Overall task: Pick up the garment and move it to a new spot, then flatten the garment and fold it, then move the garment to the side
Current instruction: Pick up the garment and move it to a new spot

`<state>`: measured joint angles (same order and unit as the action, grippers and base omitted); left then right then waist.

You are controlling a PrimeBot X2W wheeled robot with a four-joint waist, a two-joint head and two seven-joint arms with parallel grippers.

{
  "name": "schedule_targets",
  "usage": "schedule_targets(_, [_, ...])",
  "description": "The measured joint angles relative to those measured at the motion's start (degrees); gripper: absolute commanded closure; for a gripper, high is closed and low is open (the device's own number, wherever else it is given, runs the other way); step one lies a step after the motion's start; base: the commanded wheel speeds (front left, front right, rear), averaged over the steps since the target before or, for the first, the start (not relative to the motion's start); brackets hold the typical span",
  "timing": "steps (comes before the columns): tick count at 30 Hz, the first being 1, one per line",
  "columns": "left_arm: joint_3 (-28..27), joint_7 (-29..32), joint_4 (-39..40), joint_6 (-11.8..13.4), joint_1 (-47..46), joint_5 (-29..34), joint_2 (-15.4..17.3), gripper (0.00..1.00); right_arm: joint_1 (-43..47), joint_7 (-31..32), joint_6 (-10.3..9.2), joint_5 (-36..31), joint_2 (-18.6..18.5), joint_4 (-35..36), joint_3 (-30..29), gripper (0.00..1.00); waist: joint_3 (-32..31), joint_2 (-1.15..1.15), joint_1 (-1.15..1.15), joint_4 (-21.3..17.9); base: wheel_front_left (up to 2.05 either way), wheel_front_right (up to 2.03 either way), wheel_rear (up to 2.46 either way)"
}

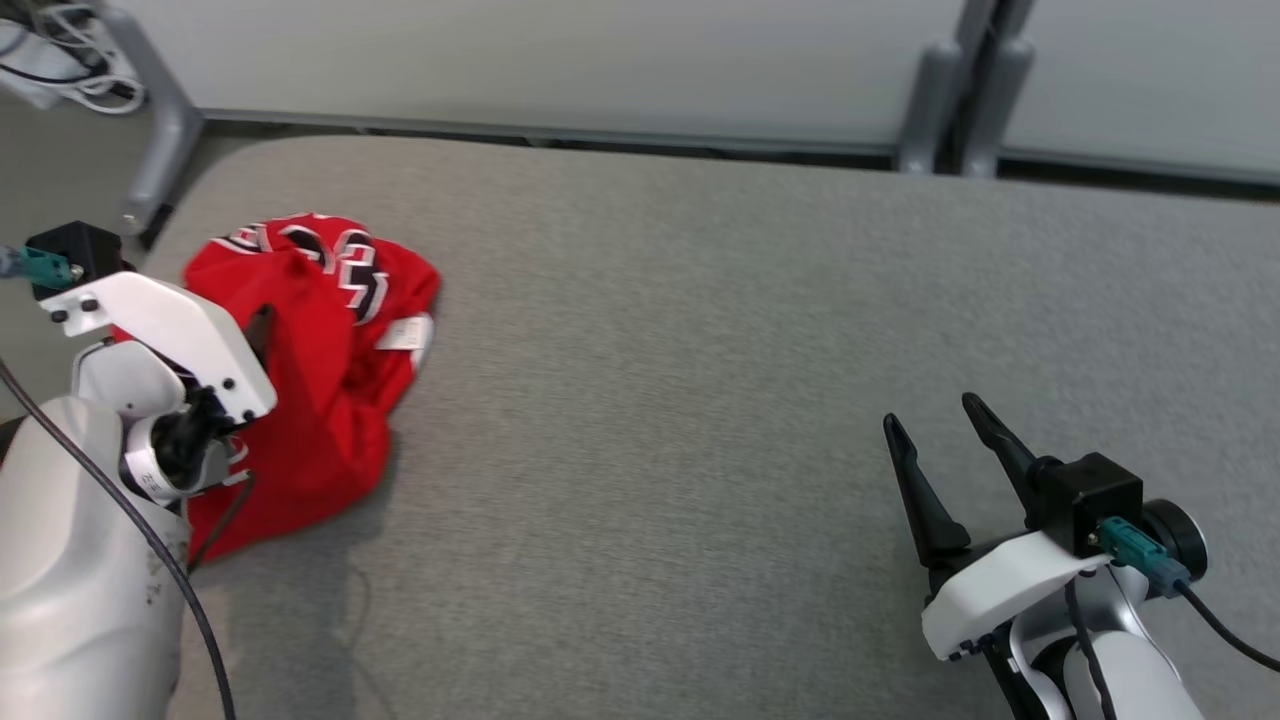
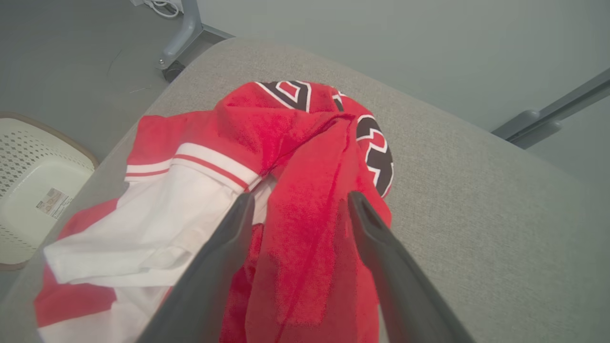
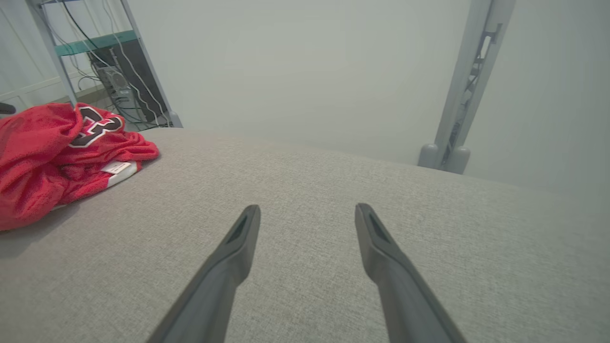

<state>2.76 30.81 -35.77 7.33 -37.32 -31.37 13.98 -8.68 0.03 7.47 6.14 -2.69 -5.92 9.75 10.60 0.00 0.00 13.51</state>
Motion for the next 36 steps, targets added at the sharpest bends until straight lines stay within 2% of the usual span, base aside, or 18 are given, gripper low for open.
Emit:
schedule_targets(5, [0.2,0.4,-5.0,1.8,-2.7,1.5,3.0,0.00,-0.4,0.6,0.00,-0.7,0.0,1.8,0.0,0.00,4.2,0.00,0.00,-4.8,0.00,0.00,0.00])
schedule_targets(8, [0.0,0.4,-7.1,2.9,-3.2,1.5,3.0,0.00,-0.4,0.7,0.00,-0.8,0.0,2.3,-0.3,0.00,6.3,0.00,0.00,-7.0,0.00,0.00,0.00])
schedule_targets(9, [0.0,0.4,-7.6,3.0,-3.4,1.5,3.0,0.20,-0.4,0.7,0.00,-0.9,0.0,2.4,-0.3,0.00,6.8,0.00,0.00,-7.5,0.00,0.00,0.00])
schedule_targets(11, [0.0,-0.9,-8.2,3.1,-3.7,1.5,3.0,1.00,-0.4,0.7,0.00,-0.9,0.0,2.3,-0.5,0.00,7.5,0.00,0.00,-8.5,0.00,0.00,0.00])
schedule_targets(19, [0.1,-2.2,-6.4,1.5,-5.5,1.3,4.1,1.00,-0.1,-1.3,0.00,2.2,0.0,-0.7,1.5,0.00,3.4,0.00,0.00,-8.3,0.00,0.00,0.00])
schedule_targets(28, [1.2,-4.7,3.4,-2.4,-7.0,1.6,6.7,1.00,2.8,-4.7,0.00,6.8,0.0,-6.3,2.1,0.00,-7.5,0.00,0.00,-8.2,0.00,0.00,0.00])
schedule_targets(32, [1.0,-5.0,9.2,-3.8,-8.4,0.1,6.0,1.00,3.8,-5.2,0.00,7.0,0.0,-6.5,0.7,0.00,-10.8,0.00,0.00,-9.1,0.00,0.00,0.00])
schedule_targets(36, [1.6,-6.2,16.5,-4.8,-9.0,-0.8,4.1,1.00,4.7,-5.2,0.00,6.7,0.0,-6.5,-0.9,0.00,-13.1,0.00,0.00,-12.3,0.00,0.00,0.00])
